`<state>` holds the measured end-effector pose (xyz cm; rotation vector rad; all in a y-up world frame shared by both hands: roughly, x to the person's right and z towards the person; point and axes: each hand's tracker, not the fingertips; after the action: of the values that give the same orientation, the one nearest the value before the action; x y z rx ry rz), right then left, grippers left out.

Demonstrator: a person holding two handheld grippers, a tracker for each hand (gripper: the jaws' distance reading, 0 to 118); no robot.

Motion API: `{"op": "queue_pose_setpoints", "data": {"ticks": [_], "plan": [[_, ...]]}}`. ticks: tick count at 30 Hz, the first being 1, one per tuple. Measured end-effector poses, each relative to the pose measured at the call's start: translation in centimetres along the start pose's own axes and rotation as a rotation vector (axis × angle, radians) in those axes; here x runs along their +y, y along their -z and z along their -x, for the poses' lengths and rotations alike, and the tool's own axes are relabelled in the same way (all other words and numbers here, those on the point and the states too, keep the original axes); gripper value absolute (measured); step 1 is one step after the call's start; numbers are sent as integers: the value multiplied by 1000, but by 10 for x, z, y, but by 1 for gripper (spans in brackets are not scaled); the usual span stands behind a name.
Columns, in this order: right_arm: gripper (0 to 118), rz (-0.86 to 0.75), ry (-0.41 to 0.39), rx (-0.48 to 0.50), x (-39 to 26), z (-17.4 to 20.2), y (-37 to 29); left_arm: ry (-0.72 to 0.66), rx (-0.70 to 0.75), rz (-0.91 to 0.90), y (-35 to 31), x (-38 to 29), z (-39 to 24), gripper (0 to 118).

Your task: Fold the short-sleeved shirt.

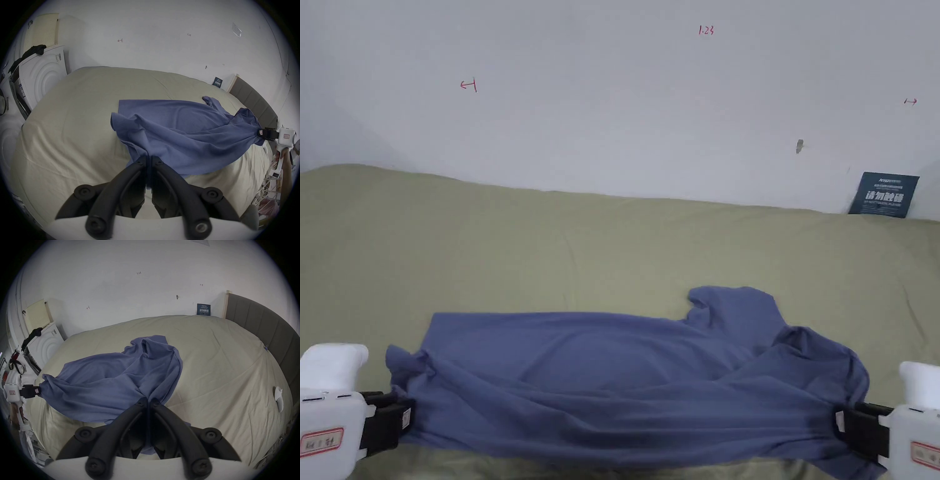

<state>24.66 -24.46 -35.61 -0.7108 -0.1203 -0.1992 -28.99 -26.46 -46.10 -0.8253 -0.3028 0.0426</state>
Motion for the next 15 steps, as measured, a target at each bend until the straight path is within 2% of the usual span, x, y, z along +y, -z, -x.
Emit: {"op": "queue_pose_setpoints", "data": {"ticks": [4, 11, 15], "plan": [[5, 28, -32, 2, -7, -2, -31, -7, -46, 29, -27, -13, 3, 4], [5, 110, 33, 35, -43, -10, -80, -29, -93, 89, -75, -62, -4, 4], [5, 174, 16, 29, -75, -22, -91, -57, -105, 147, -94, -99, -3, 4]]}}
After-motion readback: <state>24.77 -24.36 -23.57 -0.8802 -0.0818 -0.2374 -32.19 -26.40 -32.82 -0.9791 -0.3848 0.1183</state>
